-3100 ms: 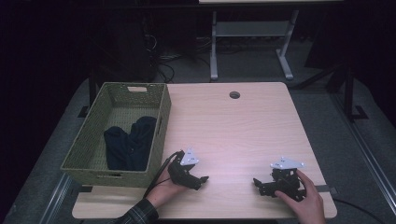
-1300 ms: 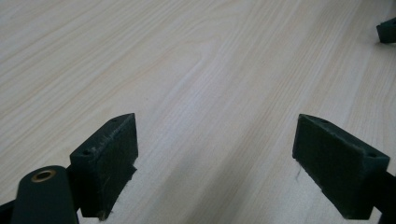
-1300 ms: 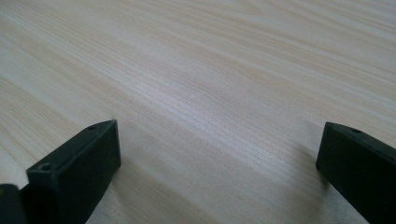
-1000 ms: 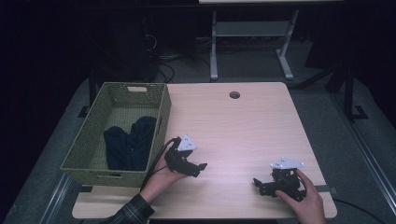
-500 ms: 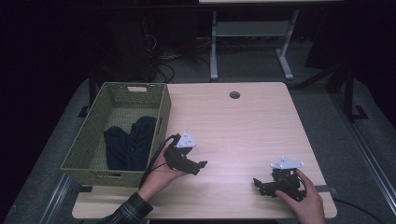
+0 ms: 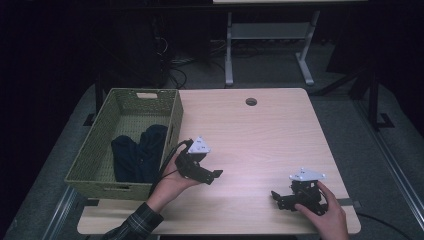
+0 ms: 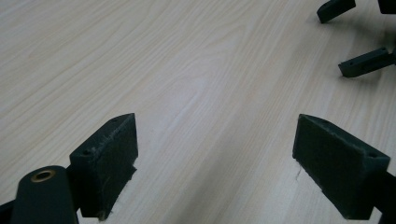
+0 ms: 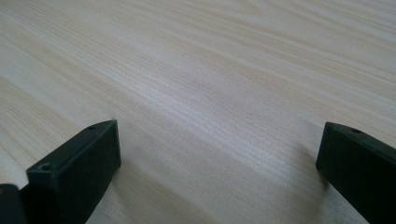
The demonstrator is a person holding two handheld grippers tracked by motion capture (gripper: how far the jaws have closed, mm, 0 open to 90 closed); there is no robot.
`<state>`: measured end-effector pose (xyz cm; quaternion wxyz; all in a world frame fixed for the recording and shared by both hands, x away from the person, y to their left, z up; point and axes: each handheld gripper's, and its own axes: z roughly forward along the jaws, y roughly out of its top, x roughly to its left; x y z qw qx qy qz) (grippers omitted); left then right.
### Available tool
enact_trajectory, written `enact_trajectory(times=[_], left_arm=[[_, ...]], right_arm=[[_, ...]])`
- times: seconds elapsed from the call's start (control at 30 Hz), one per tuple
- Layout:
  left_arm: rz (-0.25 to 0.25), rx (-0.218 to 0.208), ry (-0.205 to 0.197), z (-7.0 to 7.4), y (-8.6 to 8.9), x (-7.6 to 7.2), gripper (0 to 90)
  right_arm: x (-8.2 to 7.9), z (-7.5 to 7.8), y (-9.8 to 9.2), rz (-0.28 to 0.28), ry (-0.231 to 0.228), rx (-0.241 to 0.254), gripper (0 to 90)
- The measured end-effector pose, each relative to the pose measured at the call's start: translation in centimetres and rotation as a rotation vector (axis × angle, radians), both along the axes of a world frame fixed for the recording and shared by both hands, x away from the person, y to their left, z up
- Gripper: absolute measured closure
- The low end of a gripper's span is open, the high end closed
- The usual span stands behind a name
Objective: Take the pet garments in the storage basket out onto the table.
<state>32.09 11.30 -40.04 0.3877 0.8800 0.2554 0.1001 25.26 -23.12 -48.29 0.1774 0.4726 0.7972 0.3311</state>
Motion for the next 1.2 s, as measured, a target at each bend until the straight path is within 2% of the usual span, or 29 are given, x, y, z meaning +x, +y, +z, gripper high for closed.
enact_trajectory(times=[0.37,0.8,0.97,1.2], left_arm=[[-0.001,-0.024,0.003,1.6,0.4,0.7,13.9],[-0.01,-0.034,0.009,2.6,0.9,1.3,14.1],[-0.017,-0.027,0.004,3.2,1.6,1.3,14.1],[0.009,-0.044,-0.007,4.3,3.1,1.5,14.2]], right_arm=[[0.0,0.0,0.0,0.002,-0.001,-0.001,0.0],[0.0,0.0,0.3,-0.016,-0.001,-0.002,0.0],[0.0,0.0,0.3,-0.016,-0.001,-0.001,0.0],[0.0,0.0,0.3,-0.018,0.0,0.001,0.0]])
